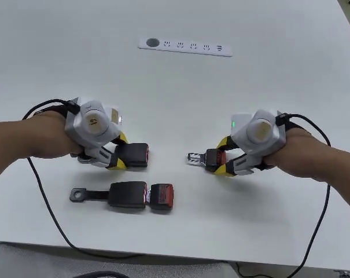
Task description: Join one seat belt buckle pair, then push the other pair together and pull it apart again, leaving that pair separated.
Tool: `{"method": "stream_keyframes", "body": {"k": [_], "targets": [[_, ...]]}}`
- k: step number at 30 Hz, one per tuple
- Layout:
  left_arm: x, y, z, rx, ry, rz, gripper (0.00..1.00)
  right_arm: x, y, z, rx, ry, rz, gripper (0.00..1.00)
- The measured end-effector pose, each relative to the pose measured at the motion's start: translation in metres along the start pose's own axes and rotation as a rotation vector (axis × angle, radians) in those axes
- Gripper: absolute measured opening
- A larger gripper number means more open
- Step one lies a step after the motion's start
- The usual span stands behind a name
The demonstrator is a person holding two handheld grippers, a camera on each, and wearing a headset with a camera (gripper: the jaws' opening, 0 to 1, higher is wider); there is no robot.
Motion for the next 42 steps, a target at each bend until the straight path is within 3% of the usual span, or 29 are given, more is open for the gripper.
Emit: {"method": "stream_keyframes", "body": {"k": [6, 8, 28, 42], "targets": [[-0.005, -0.001, -0.002, -0.005, 0.003, 0.026, 0.33, 0.002, 0.000, -0.002, -0.014, 0.013, -0.012, 0.31], [-0.003, -0.002, -0.001, -0.005, -0.031, 0.022, 0.32, 0.001, 0.000, -0.001, -0.015, 0.019, -0.015, 0.31], [-0.005, -0.004, -0.002, 0.005, -0.066, 0.017, 0.32, 0.004, -0.004, -0.002, -0.033, 0.037, -0.003, 0.30], [-0.005, -0.003, -0.001, 0.005, -0.064, 0.006, 0.32, 0.049, -0.031, -0.011, -0.016, 0.062, 0.025, 0.30]]}}
Point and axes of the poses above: the centre of the closed fingertips' face, and the gripper's own axes: y roughly backward along the fingers, z roughly to its right, x roughly out of its top, the point moved 9 cm from there along y, roughly backward along the fingers, and after that the axes turned 2 degrees about -z, right-handed, at the moved point
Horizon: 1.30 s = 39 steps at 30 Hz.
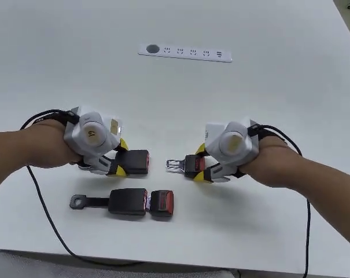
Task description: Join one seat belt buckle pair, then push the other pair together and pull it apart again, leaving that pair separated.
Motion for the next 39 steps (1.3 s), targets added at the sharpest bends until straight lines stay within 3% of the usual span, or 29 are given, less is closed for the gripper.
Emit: {"method": "stream_keyframes", "body": {"k": [17, 28, 39], "targets": [[0.001, -0.002, -0.001, -0.004, -0.015, -0.017, 0.32, 0.034, -0.016, -0.002, -0.014, 0.050, -0.014, 0.29], [0.001, -0.001, -0.001, -0.003, -0.011, -0.020, 0.32, 0.044, -0.020, -0.005, 0.002, 0.053, 0.005, 0.29], [0.002, -0.001, 0.001, -0.012, -0.028, -0.013, 0.31, 0.043, -0.023, 0.000, 0.030, 0.038, 0.024, 0.28]]}}
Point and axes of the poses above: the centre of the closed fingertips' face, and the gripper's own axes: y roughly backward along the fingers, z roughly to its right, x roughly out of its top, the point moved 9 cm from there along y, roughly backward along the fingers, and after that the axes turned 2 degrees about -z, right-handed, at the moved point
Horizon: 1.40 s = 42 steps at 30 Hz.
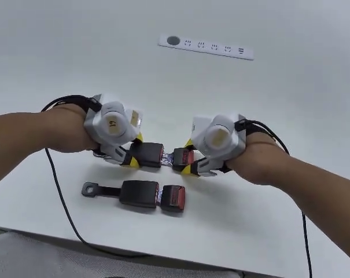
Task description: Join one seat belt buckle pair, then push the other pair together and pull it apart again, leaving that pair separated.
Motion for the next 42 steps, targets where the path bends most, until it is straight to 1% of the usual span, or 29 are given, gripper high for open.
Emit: {"method": "stream_keyframes", "body": {"k": [4, 12, 17, 22, 26, 29, 32, 36, 42], "targets": [[-0.001, -0.001, -0.001, -0.007, 0.000, 0.000, 0.31, 0.001, 0.000, -0.001, -0.003, -0.007, 0.004, 0.28], [0.001, 0.000, 0.000, -0.002, 0.004, -0.001, 0.31, 0.005, -0.002, 0.000, -0.008, -0.021, 0.004, 0.27], [0.001, 0.000, 0.001, -0.004, 0.007, 0.000, 0.30, 0.011, -0.005, -0.001, -0.010, -0.018, 0.007, 0.27], [0.002, 0.000, 0.001, -0.002, 0.008, -0.001, 0.30, 0.013, -0.006, -0.001, -0.013, -0.023, 0.001, 0.27], [0.001, 0.000, 0.001, -0.003, 0.002, -0.002, 0.30, 0.014, -0.006, -0.001, -0.014, -0.023, -0.005, 0.27], [0.001, 0.000, 0.000, -0.001, 0.006, 0.001, 0.30, 0.013, -0.005, -0.003, -0.014, -0.024, -0.004, 0.27], [0.000, 0.000, 0.000, 0.002, 0.012, 0.005, 0.30, 0.014, -0.006, -0.001, -0.017, -0.025, -0.005, 0.27], [0.001, 0.000, 0.000, 0.002, 0.015, 0.004, 0.30, 0.013, -0.007, -0.001, -0.021, -0.029, -0.004, 0.28], [-0.003, -0.001, -0.003, 0.001, 0.018, 0.011, 0.31, 0.013, -0.006, -0.002, -0.018, -0.024, -0.004, 0.28]]}}
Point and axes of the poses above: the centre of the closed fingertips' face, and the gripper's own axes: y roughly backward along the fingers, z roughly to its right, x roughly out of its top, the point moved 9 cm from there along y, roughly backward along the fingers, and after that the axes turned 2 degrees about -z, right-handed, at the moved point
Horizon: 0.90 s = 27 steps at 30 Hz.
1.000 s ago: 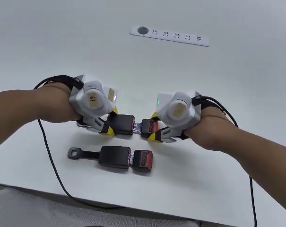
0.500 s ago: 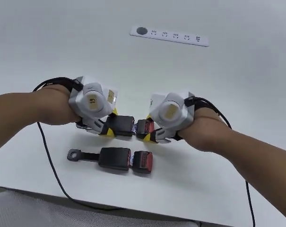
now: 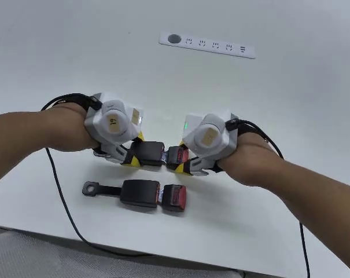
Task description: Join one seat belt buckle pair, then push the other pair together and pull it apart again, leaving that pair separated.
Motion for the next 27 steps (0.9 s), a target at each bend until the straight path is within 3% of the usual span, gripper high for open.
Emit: {"method": "stream_keyframes", "body": {"k": [25, 27], "targets": [[0.001, -0.001, 0.000, -0.011, 0.018, -0.001, 0.31, -0.017, 0.012, -0.001, 0.002, 0.006, 0.003, 0.30], [0.001, -0.001, 0.000, -0.012, 0.017, -0.002, 0.31, -0.020, 0.012, 0.004, 0.001, 0.005, 0.001, 0.30]]}}
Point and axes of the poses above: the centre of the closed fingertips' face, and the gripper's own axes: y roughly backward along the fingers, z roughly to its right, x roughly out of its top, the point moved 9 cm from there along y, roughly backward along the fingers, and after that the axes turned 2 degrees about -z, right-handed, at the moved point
